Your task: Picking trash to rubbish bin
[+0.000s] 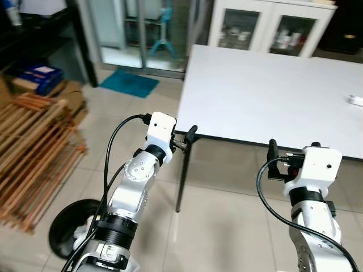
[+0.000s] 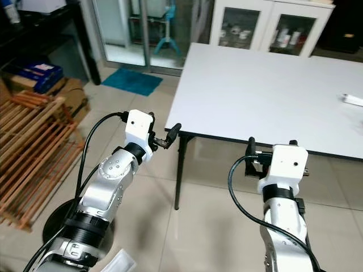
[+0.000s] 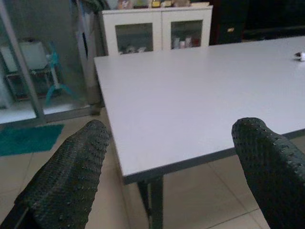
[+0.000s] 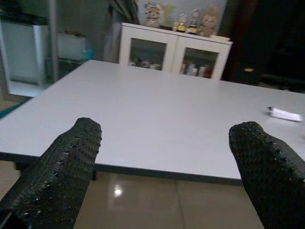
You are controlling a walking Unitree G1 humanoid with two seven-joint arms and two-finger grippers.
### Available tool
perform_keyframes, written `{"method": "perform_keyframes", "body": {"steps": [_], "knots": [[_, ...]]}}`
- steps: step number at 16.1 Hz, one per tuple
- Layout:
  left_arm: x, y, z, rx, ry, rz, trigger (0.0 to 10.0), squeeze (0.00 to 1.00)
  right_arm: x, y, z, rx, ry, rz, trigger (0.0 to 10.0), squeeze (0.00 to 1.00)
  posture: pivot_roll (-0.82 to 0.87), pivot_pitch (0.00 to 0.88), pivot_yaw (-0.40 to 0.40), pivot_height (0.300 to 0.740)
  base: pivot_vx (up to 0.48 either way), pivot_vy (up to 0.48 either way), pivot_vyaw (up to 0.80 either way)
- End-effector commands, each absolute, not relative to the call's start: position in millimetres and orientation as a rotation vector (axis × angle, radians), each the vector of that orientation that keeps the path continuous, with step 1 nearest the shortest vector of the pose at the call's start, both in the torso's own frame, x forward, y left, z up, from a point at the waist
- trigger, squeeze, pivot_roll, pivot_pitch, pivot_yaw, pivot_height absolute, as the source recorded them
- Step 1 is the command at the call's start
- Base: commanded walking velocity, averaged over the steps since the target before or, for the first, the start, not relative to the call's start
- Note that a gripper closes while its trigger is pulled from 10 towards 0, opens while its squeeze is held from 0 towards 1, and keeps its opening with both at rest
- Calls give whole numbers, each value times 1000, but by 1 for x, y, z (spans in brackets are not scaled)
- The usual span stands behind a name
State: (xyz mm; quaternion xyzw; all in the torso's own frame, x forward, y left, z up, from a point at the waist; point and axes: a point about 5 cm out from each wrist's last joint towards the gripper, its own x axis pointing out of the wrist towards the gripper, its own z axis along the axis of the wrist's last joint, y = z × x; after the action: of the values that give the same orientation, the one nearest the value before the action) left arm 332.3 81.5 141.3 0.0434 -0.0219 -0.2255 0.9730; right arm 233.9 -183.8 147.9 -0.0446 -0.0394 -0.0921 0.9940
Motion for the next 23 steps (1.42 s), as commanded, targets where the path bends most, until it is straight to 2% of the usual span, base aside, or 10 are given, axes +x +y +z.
{"method": "perform_keyframes", "body": {"steps": [1, 8, 23], "knots": [[333, 79, 141, 95, -38, -460, 10000, 0, 234, -186, 151, -96, -89, -192, 10000, 0, 133, 57, -42, 740, 0, -461, 0], [335, 83, 141, 97, -33, -440, 10000, 0, 233, -188, 147, -102, -73, -193, 10000, 0, 151, 62, -51, 740, 0, -480, 0], [337, 71, 139, 81, -23, -465, 10000, 0, 229, -190, 150, -107, -91, -217, 10000, 0, 101, 49, -41, 740, 0, -480, 0]]}}
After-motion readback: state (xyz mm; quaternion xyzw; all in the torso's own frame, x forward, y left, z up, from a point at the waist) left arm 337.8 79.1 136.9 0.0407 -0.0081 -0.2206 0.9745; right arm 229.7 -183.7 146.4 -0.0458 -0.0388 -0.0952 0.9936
